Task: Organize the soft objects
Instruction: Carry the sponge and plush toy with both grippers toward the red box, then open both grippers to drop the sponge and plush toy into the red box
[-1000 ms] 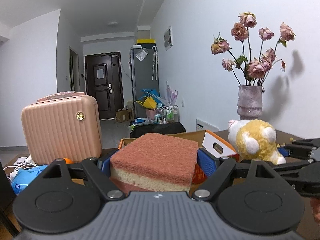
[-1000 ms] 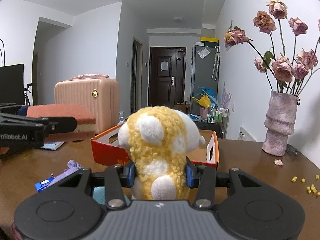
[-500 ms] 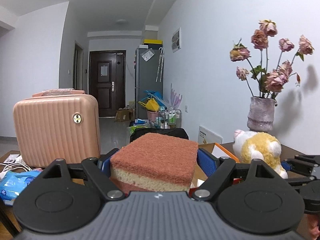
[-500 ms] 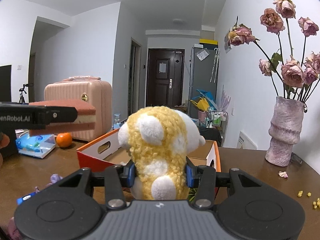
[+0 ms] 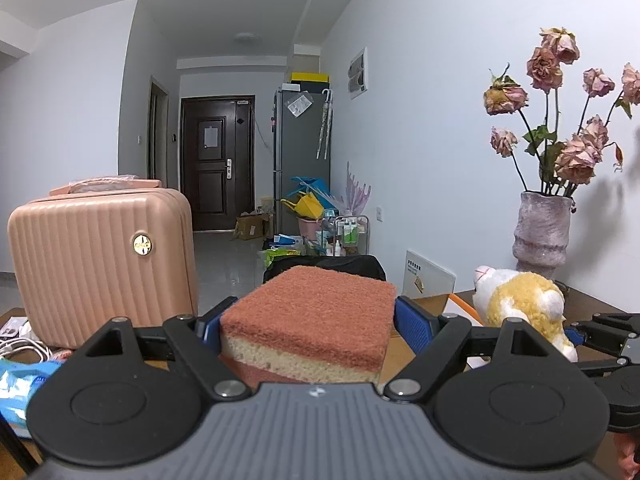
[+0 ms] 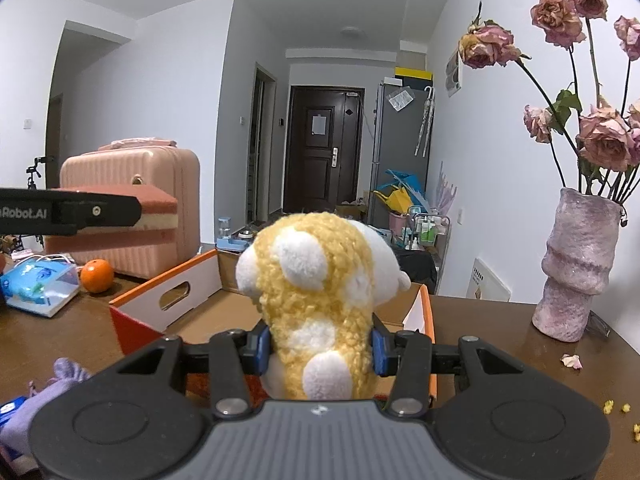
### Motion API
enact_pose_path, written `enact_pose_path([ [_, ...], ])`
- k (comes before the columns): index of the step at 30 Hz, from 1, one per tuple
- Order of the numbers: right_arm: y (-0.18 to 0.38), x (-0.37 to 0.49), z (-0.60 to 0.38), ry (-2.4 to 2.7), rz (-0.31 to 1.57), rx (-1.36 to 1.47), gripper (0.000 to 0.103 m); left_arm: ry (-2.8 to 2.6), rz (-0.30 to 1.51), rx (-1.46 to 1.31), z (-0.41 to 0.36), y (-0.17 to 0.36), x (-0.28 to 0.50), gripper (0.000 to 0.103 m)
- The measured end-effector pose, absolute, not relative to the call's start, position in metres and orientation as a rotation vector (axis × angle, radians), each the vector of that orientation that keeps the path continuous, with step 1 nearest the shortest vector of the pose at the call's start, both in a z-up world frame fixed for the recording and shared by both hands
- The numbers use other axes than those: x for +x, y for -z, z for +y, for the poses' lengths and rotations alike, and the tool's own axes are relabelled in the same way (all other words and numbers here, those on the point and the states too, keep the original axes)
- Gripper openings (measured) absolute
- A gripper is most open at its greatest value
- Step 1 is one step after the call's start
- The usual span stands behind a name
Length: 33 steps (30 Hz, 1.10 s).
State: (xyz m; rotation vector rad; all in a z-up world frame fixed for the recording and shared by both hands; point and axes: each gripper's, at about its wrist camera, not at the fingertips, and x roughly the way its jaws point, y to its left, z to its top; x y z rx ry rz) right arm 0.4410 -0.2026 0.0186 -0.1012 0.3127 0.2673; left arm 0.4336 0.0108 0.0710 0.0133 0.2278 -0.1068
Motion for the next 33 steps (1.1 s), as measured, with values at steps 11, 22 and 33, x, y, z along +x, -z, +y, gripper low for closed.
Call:
enact_pose_path([
  [11, -0.014, 0.484, -0.203, -0.242, 0.336, -0.116, 0.045, 0.067, 0.243, 0.008, 0.017, -0.075, 0.481, 0.084],
  [22, -0.014, 0.526, -0.200, -0.232, 0.349, -0.133, 0.045, 0.002, 0.307, 0.012, 0.024, -0.063, 0.523, 0.084],
  [33, -0.003, 0.555, -0.195, -0.231, 0.405, -0.153, 0.045, -0.026, 0.368, 0.047, 0.016, -0.041, 0.544, 0.084],
])
